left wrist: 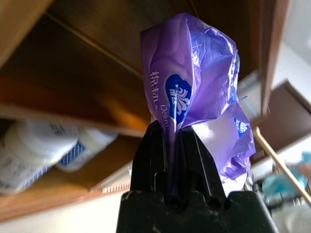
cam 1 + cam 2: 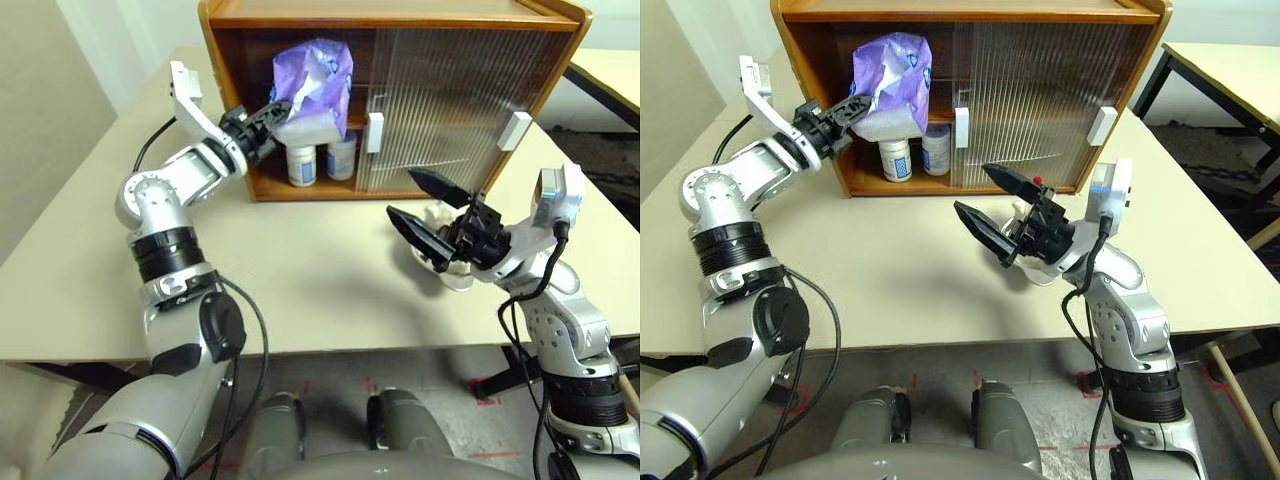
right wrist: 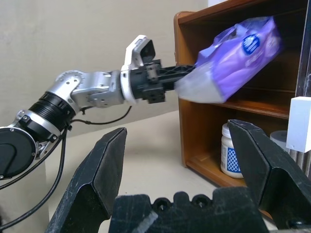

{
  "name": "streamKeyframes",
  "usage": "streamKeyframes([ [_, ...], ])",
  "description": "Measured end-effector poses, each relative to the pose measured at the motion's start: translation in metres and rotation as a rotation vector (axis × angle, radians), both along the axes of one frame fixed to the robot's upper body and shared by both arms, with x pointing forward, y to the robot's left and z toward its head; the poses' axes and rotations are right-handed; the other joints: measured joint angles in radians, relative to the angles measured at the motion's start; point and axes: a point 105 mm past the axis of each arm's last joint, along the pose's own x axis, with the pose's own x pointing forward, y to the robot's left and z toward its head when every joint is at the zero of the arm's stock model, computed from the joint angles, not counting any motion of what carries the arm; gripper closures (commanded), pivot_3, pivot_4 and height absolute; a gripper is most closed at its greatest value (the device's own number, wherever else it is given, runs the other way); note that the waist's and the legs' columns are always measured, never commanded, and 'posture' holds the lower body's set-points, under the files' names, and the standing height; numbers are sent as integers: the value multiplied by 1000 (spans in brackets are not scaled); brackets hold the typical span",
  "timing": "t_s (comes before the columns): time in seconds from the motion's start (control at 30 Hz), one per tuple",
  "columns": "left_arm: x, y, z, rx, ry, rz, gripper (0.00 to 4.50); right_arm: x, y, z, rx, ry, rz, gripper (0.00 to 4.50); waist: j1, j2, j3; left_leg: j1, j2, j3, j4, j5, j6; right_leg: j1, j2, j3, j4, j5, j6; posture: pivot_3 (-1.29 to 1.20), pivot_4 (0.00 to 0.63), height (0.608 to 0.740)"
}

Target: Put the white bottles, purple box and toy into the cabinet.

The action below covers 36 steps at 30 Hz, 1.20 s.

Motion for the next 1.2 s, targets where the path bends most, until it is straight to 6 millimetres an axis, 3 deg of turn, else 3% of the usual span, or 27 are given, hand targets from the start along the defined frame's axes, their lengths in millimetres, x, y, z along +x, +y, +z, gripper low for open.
streamKeyframes([
  [0.53,54,-17,17,-170,47,252,4456,-8,3,-17,2,30,-1,0,-8,-1,0,-1,-2,1,0,0,0,1,0,-2,-3,0,1,-83,0,740],
  [0.93,59,-17,22,-185,41,287,63,-8,2,-17,-10,22,-6,0,-8,-1,0,-2,-3,1,0,0,0,2,0,-4,-3,1,1,-71,0,740],
  [1.07,51,-10,23,-150,22,286,23,-9,3,-17,-21,19,2,0,-11,-1,0,-1,-3,0,-1,0,0,2,0,-3,-4,0,1,-65,0,740],
  [1.2,36,-3,6,-82,36,259,23,-9,3,-17,-34,18,8,0,-15,-1,0,-1,-2,0,-2,0,0,1,1,-2,-4,0,0,-63,0,740],
])
